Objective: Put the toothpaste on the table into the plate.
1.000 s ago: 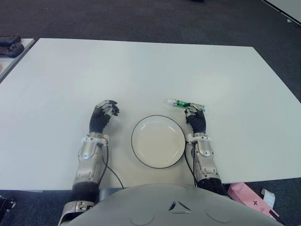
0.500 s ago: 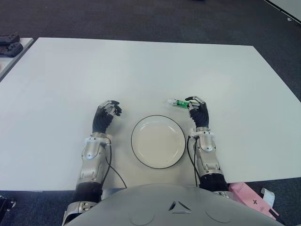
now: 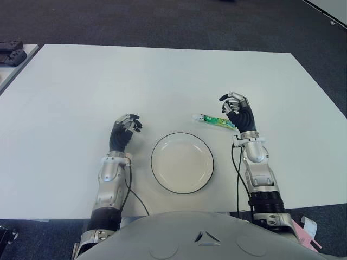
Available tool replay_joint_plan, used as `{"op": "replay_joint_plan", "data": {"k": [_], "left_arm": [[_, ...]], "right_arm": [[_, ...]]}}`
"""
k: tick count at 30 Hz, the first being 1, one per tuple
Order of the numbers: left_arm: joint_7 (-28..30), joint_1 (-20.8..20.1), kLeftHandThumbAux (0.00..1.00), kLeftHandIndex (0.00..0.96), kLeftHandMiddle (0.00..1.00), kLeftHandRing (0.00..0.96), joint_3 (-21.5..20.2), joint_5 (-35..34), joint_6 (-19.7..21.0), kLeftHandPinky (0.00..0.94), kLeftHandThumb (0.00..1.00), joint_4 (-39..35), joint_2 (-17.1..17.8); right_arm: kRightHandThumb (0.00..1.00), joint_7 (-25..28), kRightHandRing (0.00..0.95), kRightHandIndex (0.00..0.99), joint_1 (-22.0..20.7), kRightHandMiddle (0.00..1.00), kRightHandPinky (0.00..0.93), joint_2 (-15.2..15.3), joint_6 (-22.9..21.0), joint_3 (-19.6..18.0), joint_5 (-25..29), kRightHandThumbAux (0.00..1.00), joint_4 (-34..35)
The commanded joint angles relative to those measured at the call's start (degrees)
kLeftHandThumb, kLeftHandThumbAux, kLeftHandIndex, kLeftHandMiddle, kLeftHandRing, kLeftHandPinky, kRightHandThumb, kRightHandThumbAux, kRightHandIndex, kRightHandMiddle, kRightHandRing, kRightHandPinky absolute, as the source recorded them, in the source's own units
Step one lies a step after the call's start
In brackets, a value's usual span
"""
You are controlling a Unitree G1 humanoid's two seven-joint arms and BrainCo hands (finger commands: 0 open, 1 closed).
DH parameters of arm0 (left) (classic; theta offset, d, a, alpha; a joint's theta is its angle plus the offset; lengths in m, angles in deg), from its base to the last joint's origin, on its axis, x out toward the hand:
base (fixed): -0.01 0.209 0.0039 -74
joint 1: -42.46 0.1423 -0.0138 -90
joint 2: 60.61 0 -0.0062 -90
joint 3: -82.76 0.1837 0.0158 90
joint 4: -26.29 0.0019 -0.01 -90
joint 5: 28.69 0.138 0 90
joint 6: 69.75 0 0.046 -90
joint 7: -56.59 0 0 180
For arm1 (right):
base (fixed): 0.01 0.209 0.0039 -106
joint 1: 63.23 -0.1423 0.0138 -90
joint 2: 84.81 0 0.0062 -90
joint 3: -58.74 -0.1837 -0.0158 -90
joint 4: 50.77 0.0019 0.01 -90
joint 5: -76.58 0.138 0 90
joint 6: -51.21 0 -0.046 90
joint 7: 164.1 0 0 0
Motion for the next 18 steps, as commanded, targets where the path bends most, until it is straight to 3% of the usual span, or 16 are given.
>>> {"op": "replay_joint_plan", "data": {"k": [1, 5, 7, 10, 18], "left_arm": [[-0.5, -0.7, 0.72, 0.433, 0.565, 0.548, 0.4, 0.4, -0.1, 0.531, 0.699, 0.9, -0.7], [-1.1, -0.4, 0.72, 0.433, 0.564, 0.547, 0.6, 0.8, 0.1, 0.526, 0.701, 0.6, -1.1], [-1.3, -0.3, 0.72, 0.433, 0.565, 0.547, 0.6, 0.9, 0.1, 0.525, 0.701, 0.5, -1.2], [-1.6, 0.0, 0.719, 0.433, 0.565, 0.547, 0.7, 1.0, -0.4, 0.523, 0.702, 0.5, -1.5], [-2.0, 0.4, 0.72, 0.433, 0.567, 0.547, 0.6, 1.1, -2.3, 0.529, 0.699, 1.6, -2.2]], "right_arm": [[0.698, 1.6, 0.472, 0.422, -2.1, 0.485, 0.416, 2.8, -2.4, 0.3, -2.0, 0.72, -0.2], [0.688, 3.3, 0.342, 0.41, -6.0, 0.353, 0.294, 6.6, -1.9, 0.3, -3.6, 0.721, -2.9], [0.534, 4.1, 0.269, 0.289, -8.2, 0.285, 0.232, 8.4, -1.3, 0.4, -4.4, 0.641, -4.8], [0.461, 5.0, 0.216, 0.224, -10.6, 0.237, 0.188, 10.8, -0.3, 1.1, -5.7, 0.596, -6.8], [0.455, 8.5, 0.082, 0.104, -17.0, 0.098, 0.074, 15.7, 1.8, 5.4, -9.5, 0.516, -12.0]]}}
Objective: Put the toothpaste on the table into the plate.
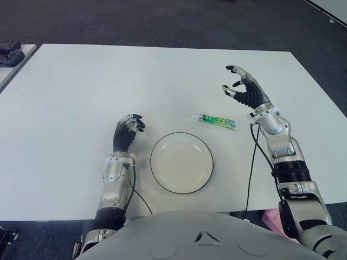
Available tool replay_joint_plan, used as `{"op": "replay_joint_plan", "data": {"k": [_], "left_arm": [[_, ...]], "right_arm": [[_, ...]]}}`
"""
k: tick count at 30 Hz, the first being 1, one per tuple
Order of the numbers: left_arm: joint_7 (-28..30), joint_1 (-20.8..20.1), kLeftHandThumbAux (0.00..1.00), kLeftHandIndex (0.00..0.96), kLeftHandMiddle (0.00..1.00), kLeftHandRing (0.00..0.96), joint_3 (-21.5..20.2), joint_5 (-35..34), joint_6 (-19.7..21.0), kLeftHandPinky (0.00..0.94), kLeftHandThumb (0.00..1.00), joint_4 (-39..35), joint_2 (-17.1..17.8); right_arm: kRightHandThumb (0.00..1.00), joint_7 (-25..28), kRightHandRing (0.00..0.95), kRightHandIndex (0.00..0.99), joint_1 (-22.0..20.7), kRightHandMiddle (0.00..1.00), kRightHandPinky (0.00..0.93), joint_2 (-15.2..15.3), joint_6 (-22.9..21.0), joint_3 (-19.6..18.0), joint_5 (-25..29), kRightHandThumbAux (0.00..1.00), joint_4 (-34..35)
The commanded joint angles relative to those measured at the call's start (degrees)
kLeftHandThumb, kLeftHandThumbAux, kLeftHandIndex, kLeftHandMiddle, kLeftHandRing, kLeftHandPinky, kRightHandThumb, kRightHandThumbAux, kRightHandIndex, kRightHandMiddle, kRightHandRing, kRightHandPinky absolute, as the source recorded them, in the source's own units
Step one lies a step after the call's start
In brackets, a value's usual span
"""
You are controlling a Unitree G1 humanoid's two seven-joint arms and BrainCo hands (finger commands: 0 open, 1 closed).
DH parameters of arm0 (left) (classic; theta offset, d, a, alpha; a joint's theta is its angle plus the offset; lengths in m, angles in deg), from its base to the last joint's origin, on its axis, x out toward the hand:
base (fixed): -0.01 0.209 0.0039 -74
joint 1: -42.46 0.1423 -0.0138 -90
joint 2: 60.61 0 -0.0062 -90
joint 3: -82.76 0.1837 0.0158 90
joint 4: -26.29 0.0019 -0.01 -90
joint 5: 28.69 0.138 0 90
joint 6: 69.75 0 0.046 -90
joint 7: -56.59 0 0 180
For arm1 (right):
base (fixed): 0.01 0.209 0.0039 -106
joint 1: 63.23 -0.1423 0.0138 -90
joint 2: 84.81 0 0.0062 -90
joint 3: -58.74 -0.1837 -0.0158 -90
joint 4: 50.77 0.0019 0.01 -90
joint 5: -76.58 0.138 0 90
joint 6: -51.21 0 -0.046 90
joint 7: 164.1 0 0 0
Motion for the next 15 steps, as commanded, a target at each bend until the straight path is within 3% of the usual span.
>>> {"op": "replay_joint_plan", "data": {"k": [1, 2, 3, 6, 15], "left_arm": [[-1.1, 0.3, 0.72, 0.433, 0.567, 0.546, 0.0, 0.6, -0.4, 0.529, 0.699, 1.1, -0.6], [-1.1, 0.3, 0.72, 0.433, 0.567, 0.546, 0.0, 0.6, -0.5, 0.529, 0.699, 1.2, -0.6], [-1.0, 0.7, 0.72, 0.433, 0.565, 0.544, 0.1, 0.4, -0.8, 0.527, 0.699, 1.1, -0.7], [-0.4, 1.5, 0.72, 0.433, 0.567, 0.546, 0.2, 0.0, -1.3, 0.526, 0.698, 0.8, -0.8], [-0.1, 2.4, 0.72, 0.432, 0.564, 0.541, 0.2, -0.5, -1.9, 0.519, 0.696, 0.6, -0.9]], "right_arm": [[0.457, 2.5, 0.073, 0.096, -3.0, 0.088, 0.066, 1.8, 1.4, 3.0, -1.9, 0.511, -3.8], [0.457, 2.5, 0.069, 0.093, -3.2, 0.085, 0.063, 1.9, 1.5, 3.1, -1.8, 0.509, -4.1], [0.526, 3.8, 0.082, 0.112, -5.1, 0.095, 0.092, 3.0, 2.4, 4.9, -3.2, 0.437, -6.8], [0.499, 5.6, 0.03, 0.048, -8.7, 0.034, 0.069, 4.8, 4.5, 8.6, -6.4, 0.465, -13.2], [0.492, 2.6, 0.0, 0.002, -12.0, 0.001, 0.01, 4.9, 9.0, 14.8, -12.3, 0.444, -23.8]]}}
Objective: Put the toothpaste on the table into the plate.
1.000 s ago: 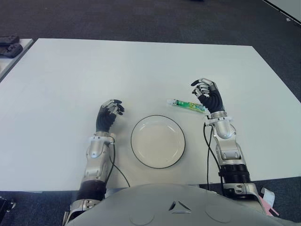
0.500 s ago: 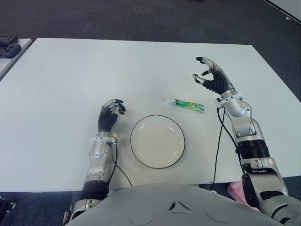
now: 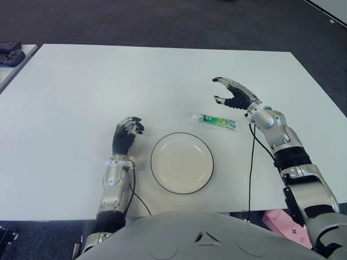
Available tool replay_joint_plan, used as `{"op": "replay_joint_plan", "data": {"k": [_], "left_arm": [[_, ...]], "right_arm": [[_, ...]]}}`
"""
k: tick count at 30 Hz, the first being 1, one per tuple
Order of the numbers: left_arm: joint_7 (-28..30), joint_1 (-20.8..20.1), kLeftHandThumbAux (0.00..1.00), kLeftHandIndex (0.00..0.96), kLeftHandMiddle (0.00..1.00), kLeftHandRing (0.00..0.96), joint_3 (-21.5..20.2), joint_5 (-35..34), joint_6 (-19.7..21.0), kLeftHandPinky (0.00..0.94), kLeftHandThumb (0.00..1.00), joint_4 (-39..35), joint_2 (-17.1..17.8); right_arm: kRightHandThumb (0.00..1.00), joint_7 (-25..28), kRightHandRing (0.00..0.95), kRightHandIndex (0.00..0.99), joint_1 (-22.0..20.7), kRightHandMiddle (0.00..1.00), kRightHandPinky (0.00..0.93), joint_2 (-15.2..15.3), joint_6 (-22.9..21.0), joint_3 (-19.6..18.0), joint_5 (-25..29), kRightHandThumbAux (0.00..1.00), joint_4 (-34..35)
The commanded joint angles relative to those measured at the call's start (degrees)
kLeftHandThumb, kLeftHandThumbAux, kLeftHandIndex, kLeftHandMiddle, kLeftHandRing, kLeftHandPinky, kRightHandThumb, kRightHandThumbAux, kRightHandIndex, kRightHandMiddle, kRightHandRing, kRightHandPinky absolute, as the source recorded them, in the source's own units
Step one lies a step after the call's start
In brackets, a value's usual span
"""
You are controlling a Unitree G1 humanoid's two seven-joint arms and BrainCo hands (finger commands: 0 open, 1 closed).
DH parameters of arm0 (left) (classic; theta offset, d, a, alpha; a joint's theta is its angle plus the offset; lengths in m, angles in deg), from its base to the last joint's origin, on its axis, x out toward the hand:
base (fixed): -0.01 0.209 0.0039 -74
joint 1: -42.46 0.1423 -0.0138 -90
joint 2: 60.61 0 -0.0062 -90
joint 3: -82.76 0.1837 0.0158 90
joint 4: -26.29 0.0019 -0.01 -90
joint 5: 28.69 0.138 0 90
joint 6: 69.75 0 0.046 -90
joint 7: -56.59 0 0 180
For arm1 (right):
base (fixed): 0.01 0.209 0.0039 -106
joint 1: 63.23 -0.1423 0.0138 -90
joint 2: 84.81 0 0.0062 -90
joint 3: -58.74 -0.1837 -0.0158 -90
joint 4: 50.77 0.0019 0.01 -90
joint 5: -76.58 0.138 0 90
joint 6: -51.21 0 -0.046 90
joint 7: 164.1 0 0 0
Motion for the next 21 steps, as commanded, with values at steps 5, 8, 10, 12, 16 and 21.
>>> {"op": "replay_joint_plan", "data": {"k": [5, 8, 10, 12, 16, 21], "left_arm": [[-0.2, 1.1, 0.721, 0.432, 0.559, 0.537, 0.1, -0.1, -1.0, 0.516, 0.695, -0.1, -0.4], [0.0, 1.2, 0.721, 0.432, 0.56, 0.537, 0.0, -0.2, -1.6, 0.517, 0.695, 0.1, -0.4], [0.2, 1.3, 0.721, 0.432, 0.56, 0.538, 0.0, -0.2, -1.8, 0.519, 0.695, 0.1, -0.3], [0.3, 1.4, 0.721, 0.432, 0.56, 0.539, 0.1, -0.2, -1.9, 0.522, 0.695, 0.1, -0.2], [0.4, 1.5, 0.721, 0.432, 0.56, 0.542, 0.1, -0.2, -2.2, 0.529, 0.697, 0.2, -0.1], [-0.3, 1.7, 0.72, 0.432, 0.559, 0.544, 0.1, 0.1, -2.3, 0.529, 0.698, 0.3, -0.5]], "right_arm": [[0.464, -1.9, 0.0, 0.0, -3.0, 0.0, 0.001, -0.3, 3.8, 5.8, -4.9, 0.385, -8.8], [0.455, -3.3, 0.0, 0.0, -4.3, 0.0, 0.0, -0.7, 5.9, 7.8, -6.3, 0.362, -13.5], [0.45, -4.4, 0.0, 0.0, -5.3, 0.0, 0.0, -0.9, 7.5, 9.1, -7.3, 0.35, -17.0], [0.448, -5.3, 0.0, 0.0, -6.4, 0.0, 0.0, -1.1, 8.8, 10.4, -8.2, 0.34, -19.9], [0.453, -6.4, 0.0, 0.0, -7.9, 0.0, 0.0, -1.0, 10.6, 12.1, -9.4, 0.325, -23.3], [0.479, -6.3, 0.0, 0.0, -9.2, 0.0, 0.0, -0.4, 12.0, 14.6, -11.2, 0.308, -25.2]]}}
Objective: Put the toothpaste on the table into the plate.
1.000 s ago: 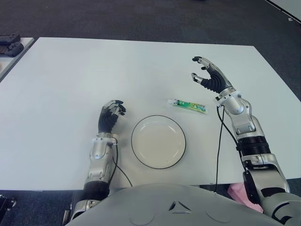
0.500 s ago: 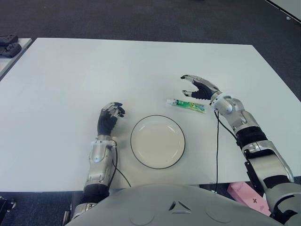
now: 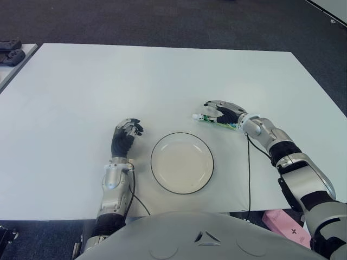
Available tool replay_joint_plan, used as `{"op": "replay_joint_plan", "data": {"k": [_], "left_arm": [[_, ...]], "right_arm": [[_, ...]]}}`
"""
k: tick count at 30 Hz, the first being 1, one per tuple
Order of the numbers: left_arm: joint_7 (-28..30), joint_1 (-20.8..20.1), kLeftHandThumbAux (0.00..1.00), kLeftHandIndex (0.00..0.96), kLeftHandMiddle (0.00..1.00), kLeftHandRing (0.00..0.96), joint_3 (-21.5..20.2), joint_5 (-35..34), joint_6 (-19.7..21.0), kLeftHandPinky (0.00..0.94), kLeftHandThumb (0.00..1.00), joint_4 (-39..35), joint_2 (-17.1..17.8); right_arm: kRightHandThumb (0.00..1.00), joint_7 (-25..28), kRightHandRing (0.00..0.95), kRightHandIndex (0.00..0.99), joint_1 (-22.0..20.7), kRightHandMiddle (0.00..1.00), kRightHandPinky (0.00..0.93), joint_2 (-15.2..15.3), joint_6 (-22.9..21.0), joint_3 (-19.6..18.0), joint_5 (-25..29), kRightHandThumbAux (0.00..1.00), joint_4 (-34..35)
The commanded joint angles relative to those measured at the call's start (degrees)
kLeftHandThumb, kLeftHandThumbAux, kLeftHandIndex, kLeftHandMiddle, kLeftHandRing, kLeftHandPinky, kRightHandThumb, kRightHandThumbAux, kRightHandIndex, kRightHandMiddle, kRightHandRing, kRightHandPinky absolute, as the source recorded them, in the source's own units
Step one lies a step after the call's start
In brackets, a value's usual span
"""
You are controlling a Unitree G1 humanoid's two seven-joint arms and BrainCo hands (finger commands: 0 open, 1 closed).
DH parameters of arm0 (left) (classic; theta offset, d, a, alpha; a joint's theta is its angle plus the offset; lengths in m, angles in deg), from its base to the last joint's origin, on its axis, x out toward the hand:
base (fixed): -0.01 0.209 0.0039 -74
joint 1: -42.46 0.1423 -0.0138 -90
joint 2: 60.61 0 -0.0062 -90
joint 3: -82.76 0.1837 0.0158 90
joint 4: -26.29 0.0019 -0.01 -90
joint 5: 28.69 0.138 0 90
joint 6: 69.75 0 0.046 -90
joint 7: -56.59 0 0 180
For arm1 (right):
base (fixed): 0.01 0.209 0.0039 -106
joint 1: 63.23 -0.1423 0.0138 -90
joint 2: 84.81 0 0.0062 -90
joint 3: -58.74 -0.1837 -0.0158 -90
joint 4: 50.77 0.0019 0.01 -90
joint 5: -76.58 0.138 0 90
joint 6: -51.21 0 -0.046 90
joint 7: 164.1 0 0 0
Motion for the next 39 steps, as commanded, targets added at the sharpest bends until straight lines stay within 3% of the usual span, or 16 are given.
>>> {"op": "replay_joint_plan", "data": {"k": [1, 22, 39], "left_arm": [[-0.4, 0.6, 0.721, 0.432, 0.557, 0.543, 0.2, 0.2, 0.2, 0.527, 0.698, 0.3, -0.3], [-0.6, 1.7, 0.722, 0.432, 0.555, 0.54, 0.1, 0.6, -0.8, 0.523, 0.697, -0.2, -0.6], [-1.2, 2.4, 0.723, 0.431, 0.543, 0.528, -0.1, 0.9, -1.2, 0.514, 0.696, -0.5, -0.6]], "right_arm": [[0.486, -0.3, 0.0, 0.0, -1.8, 0.0, 0.0, 0.4, 1.7, 2.3, -2.1, 0.3, -2.0], [0.517, 0.1, 0.0, 0.0, 0.2, 0.0, 0.0, 3.3, 3.7, 7.7, -5.4, 0.169, -1.3], [0.528, -5.7, 0.0, 0.0, 2.4, 0.0, 0.0, 1.4, -1.1, 12.6, -8.9, 0.141, -4.5]]}}
